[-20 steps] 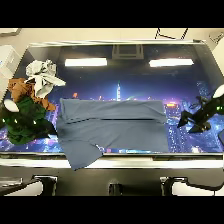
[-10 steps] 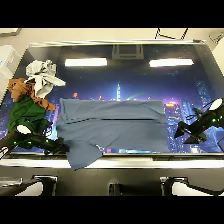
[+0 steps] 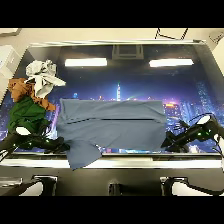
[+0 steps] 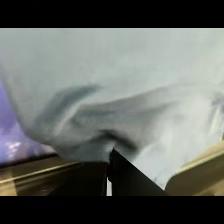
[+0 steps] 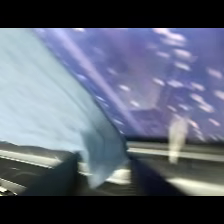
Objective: Fold the clothes and pants, and hang the long-sleeved shirts on hangers.
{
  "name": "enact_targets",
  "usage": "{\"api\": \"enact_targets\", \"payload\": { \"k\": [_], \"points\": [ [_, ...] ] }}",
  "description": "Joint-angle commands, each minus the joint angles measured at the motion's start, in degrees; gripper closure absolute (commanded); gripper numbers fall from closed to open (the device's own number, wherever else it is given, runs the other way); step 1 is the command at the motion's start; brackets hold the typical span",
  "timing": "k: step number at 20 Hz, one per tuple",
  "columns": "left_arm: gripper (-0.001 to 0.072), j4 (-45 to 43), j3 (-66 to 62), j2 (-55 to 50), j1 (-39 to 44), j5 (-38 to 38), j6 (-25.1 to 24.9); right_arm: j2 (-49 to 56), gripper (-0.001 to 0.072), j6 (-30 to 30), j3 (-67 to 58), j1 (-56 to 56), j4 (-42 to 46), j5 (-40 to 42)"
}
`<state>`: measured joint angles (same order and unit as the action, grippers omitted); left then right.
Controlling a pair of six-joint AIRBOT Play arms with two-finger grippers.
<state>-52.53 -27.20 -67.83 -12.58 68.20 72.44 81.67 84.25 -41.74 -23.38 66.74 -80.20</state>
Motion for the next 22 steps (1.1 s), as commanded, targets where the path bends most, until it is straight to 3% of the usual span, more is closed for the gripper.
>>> {"api": "enact_targets", "payload": {
  "k": [1,4,6,9,11,16,22],
  "points": [
    [0.069,0.46,-0.66,2.82,0.02,1.07,-0.07,0.7,0.0669,-3.56,2.23,0.0,-4.87,6.91],
    [0.0691,-3.34,-7.08,4.68,0.02,3.37,0.02,0.2,0.0675,-5.62,-4.52,0.0,-4.57,1.99],
    [0.0691,-4.92,-14.69,4.55,0.04,4.5,0.2,-0.35,0.0676,-2.47,-12.76,0.11,-5.03,-0.17],
    [0.0691,-4.87,-25.44,2.16,1.57,-2.86,2.25,1.03,0.0676,1.51,-23.8,3.5,-4.31,2.05],
    [0.0691,-4.87,-32.85,-3.26,4.44,-6.38,2.58,4.68,0.0675,3.74,-29.03,7.48,-2.08,6.36],
    [0.069,-4.9,-47.17,-21.24,7.39,-6.1,5.55,15.17,0.0674,9.53,-38.49,11.8,-1.79,14.08],
    [0.0688,-4.92,-51.34,-31.08,7.67,-4.74,7.61,19.8,0.0672,9.79,-39.6,11.78,-4.72,15.67]
  ]
}}
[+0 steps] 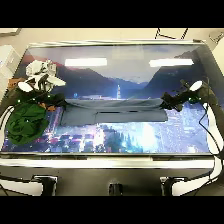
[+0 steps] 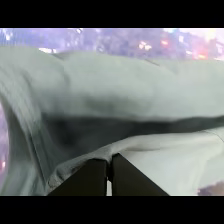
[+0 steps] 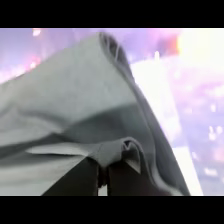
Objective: Fold the clothes and pants, and hang the long-sleeved shirts on hangers.
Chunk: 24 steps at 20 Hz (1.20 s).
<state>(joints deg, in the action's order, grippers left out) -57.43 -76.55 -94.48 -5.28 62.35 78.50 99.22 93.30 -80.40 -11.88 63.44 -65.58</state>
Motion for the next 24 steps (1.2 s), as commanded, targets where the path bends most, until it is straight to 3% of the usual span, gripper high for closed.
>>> {"api": "enact_targets", "payload": {
  "k": [1,2,3,4,5,7,12,14,15,17,18,19,21,22,23,24],
  "points": [
    [0.0629,-0.09,-2.03,-4.83,0.13,2.8,1.6,2.34,0.0669,0.7,-0.96,0.13,-1.27,-0.02],
    [0.0441,-0.57,-2.29,-4.79,-0.5,4.79,1.44,2.34,0.0587,0.37,-1.25,-0.66,-1.31,-1.36],
    [0.0285,-0.9,-3.23,-4.72,-1.68,7.76,1.42,2.34,0.0407,-0.31,-1.95,-2.01,-1.31,-3.34],
    [0.0282,-0.85,-4.26,-4.52,-2.95,10.51,1.42,2.34,0.0182,-2.78,-2.64,-4.13,-1.31,-5.92],
    [0.0282,-0.85,-5.01,-3.87,-4.26,12.94,1.44,2.34,0.0086,-3.58,-2.73,-6.54,-1.31,-7.85],
    [0.0282,-0.85,-5.2,-1.9,-5.84,14.78,1.46,3.3,0.0022,-3.65,-2.54,-10.47,-1.86,-10.64],
    [0.0288,1.46,-5.2,1.79,-4.55,14.64,1.55,8.7,0.0013,-11.56,-2.47,-9.29,-13.49,-11.72],
    [0.0289,2.78,-5.2,2.6,-2.95,14.58,2.12,10.36,0.0022,-11.72,-2.47,-7.69,-15.47,-10.64],
    [0.0289,3.43,-5.2,2.86,-1.79,14.25,2.12,10.88,0.0077,-11.76,-2.49,-6.84,-16.26,-9.51],
    [0.029,4.17,-5.2,2.86,0.83,12.15,2.12,11.02,0.0296,-12.26,-2.49,-5.31,-17.16,-6.64],
    [0.029,4.15,-5.18,2.84,2.47,9.46,2.12,10.99,0.0458,-14.21,-2.49,-4.74,-18.53,-6.64],
    [0.0291,4.15,-5.18,2.8,4.11,6.51,2.14,10.8,0.0666,-16.24,-2.49,-4.28,-20.2,-8.33],
    [0.0335,4.15,-5.14,2.56,7.98,-0.37,3.63,9.05,0.0674,-17.77,-2.51,-4.22,-21.49,-11.37],
    [0.0485,4.15,-5.14,2.16,10.32,-3.67,5.2,7.3,0.0674,-17.79,-2.49,-4.24,-21.4,-12.35],
    [0.0587,4.15,-5.11,1.6,12.79,-6.45,5.79,4.92,0.0675,-17.9,-2.49,-4.2,-21.44,-13.31],
    [0.0604,4.15,-5.09,0.72,15.69,-9.14,5.77,1.99,0.0675,-17.88,-2.49,-3.93,-21.35,-14.16]
  ]
}}
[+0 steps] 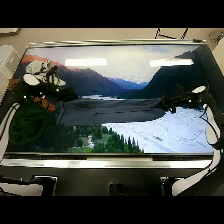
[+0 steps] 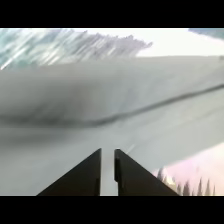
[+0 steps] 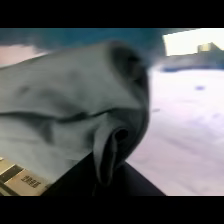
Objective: Fold the clothes and pants, and hang the long-sleeved shirts on hangers.
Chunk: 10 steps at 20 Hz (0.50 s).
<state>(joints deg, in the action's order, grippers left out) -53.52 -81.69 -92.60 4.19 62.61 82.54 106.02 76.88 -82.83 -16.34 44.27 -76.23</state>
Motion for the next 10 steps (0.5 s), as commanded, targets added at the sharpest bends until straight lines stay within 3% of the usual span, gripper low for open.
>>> {"api": "enact_targets", "payload": {
  "k": [1,6,8,10],
  "points": [
    [0.0604,0.39,0.04,-2.36,9.01,-11.45,1.75,-7.76,0.0675,-1.07,-0.07,1.29,-2.25,-4.31],
    [0.0604,13.73,0.04,-10.6,19.61,-12.59,1.73,-23.98,0.0674,5.01,-0.07,6.32,-2.25,-7.08],
    [0.0687,22.1,0.04,-13.57,23.04,-14.86,1.66,-29.4,0.0673,6.25,-0.07,8.92,-2.23,-7.91],
    [0.0688,29.44,-0.04,-16.57,27.17,-18.34,1.68,-33.44,0.0673,7.69,-0.07,11.04,-2.27,-7.82]
  ]
}}
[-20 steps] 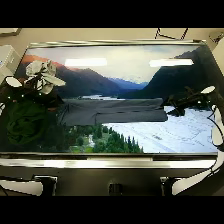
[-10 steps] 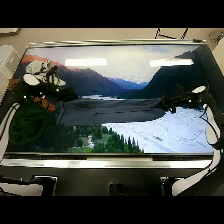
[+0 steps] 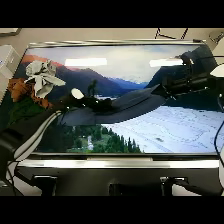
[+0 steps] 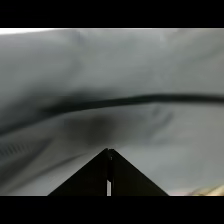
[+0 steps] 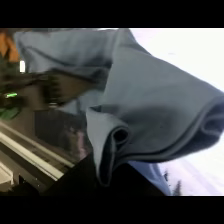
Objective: Fold the clothes and pants, and hang the long-sleeved shirts on hangers.
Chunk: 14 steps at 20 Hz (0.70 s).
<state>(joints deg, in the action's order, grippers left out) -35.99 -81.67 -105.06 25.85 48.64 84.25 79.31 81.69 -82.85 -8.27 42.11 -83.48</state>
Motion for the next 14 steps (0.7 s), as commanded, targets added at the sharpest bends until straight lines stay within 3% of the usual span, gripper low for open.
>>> {"api": "enact_targets", "payload": {
  "k": [1,5,7,9,11,14],
  "points": [
    [0.0689,16.48,-0.33,-5.7,8.02,-5.57,-0.07,-8.44,0.0673,3.76,-0.04,3.93,-0.11,-0.59],
    [0.0688,33.05,-5.97,-11.61,17.46,-12.81,-1.97,-11.08,0.0672,6.99,-0.04,5.31,-0.07,0.33],
    [0.0689,34.49,-9.92,-13.55,19.26,-16.94,-1.97,-10.71,0.0672,8.85,-0.04,5.38,-0.07,2.8],
    [0.069,34.05,-10.71,-13.75,17.27,-15.63,-4.15,-9.11,0.0673,9.84,-0.04,5.38,-0.76,5.57],
    [0.0693,27.47,-10.69,-12.81,11.13,-8.5,-6.03,-6.19,0.0673,9.42,-0.04,6.05,-4.79,7.78],
    [0.0693,5.97,-10.69,-6.99,-2.51,2.32,0.31,-1.07,0.0673,6.95,-0.04,12.04,-10.05,14.84]
  ]
}}
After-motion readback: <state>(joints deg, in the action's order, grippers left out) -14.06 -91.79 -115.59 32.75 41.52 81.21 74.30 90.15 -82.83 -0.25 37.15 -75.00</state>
